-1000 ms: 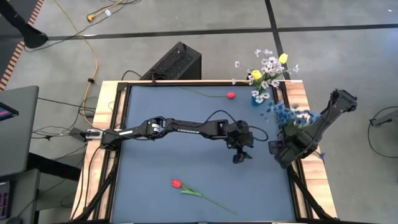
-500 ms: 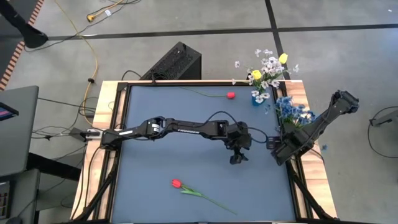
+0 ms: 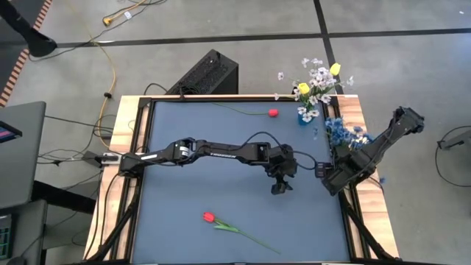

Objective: Sort flowers into vase by color
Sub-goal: Adjust the violet vase

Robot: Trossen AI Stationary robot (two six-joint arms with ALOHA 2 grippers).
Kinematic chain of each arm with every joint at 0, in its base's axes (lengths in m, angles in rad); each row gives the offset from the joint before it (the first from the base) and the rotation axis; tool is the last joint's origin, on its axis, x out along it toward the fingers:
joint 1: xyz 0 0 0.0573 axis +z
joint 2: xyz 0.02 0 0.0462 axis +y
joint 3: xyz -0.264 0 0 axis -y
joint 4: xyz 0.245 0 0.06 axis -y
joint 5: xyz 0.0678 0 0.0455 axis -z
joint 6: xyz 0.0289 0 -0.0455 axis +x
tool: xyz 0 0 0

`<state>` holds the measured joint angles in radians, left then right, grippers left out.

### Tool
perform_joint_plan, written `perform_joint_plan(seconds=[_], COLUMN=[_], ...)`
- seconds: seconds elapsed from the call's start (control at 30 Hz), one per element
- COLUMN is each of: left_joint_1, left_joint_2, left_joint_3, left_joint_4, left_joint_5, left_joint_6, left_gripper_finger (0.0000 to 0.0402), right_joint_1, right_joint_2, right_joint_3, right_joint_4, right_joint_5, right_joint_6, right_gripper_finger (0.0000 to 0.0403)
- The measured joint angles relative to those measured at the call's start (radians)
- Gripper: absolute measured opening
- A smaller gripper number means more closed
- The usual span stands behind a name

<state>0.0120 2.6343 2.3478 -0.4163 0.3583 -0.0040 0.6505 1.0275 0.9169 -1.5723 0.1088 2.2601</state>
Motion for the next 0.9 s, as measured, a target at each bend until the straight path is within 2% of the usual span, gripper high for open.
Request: perform_joint_plan(seconds=[0.2,0.4,0.63,0.9], left_joint_1=[0.0,0.0,0.0,0.0], left_joint_2=[0.0,0.0,0.0,0.0], left_joint_3=[0.0,0.0,0.0,0.0], left_joint_4=[-0.004,-0.005,-0.005,-0.044], left_joint_5=[0.0,-0.003,-0.003,-0.003], left_joint_6=[0.0,0.0,-0.002,-0.004], left_gripper_finger=[0.0271,0.0271,0.0271,0.0271], right_joint_1=[0.08,0.153,0.115,0.096], right_joint_2=[0.045,0.146,0.245,0.254], right_joint_3=[0.106,0.092,0.043,0.031], right_joint_4=[0.002,-0.001,0.002,0.003], right_joint_5=[-0.001,-0.054,0.084,-0.022], right_joint_6=[0.031,0.064,0.034,-0.032], right_gripper_finger=[0.0249,0.0244,0.0202,0.0161])
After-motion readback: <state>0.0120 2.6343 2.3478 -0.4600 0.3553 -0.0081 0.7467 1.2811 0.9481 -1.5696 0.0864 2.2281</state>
